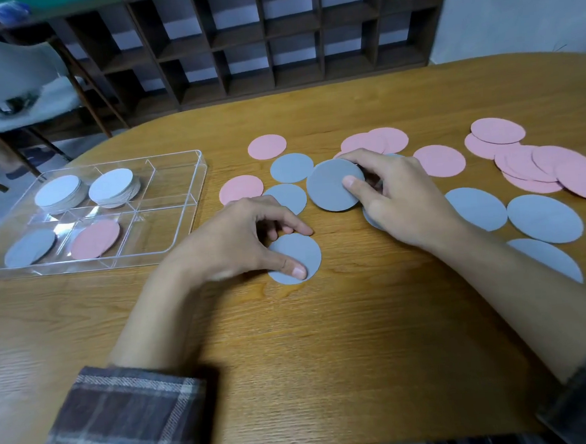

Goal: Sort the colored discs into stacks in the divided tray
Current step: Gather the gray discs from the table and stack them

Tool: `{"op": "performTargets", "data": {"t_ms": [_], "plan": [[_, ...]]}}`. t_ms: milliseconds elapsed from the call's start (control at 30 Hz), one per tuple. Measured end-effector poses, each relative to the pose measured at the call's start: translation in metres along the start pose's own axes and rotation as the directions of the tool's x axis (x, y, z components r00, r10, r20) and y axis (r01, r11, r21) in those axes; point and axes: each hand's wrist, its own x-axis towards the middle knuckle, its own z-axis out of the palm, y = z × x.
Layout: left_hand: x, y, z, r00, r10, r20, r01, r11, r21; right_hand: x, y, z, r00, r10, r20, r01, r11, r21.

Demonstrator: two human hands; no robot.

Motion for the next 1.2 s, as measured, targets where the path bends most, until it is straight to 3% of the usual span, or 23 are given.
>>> {"op": "performTargets", "data": {"t_ms": [100,233,467,700,900,1067,1200], "plan": [[0.001,0.001,0.0,1.0,-0.017,-0.024,0.016,1.0,-0.015,-0.001,-0.001,0.002,1.0,-0.002,0.011,0.002,1.0,-0.005],[0.003,-0.002,-0.001,0.999,0.006,-0.053,-0.014,0.987,-0.16,-0.001,-0.004,0.002,0.999,0.002,0.035,-0.002,1.0,0.008],[0.009,0.001,0.005,0.968,0.032,-0.25,-0.126,0.921,-0.37,-0.002,-0.007,0.0,0.994,0.018,0.112,-0.023,0.999,0.048],[0.016,0.0,0.02,0.887,-0.071,-0.457,-0.122,0.917,-0.379,-0.002,-0.007,0.001,0.991,0.043,0.127,-0.051,0.996,0.066],[0.021,0.003,0.03,0.834,-0.09,-0.544,-0.064,0.964,-0.259,-0.005,-0.011,0.0,0.988,0.012,0.152,-0.025,0.996,0.086],[0.023,0.003,0.029,0.814,-0.072,-0.576,-0.061,0.976,-0.208,-0.002,-0.01,-0.001,0.986,-0.043,0.163,0.056,0.995,-0.08],[0.023,0.007,0.031,0.824,-0.03,-0.566,-0.096,0.977,-0.191,-0.001,-0.009,-0.002,0.988,-0.038,0.148,0.049,0.996,-0.068]]}}
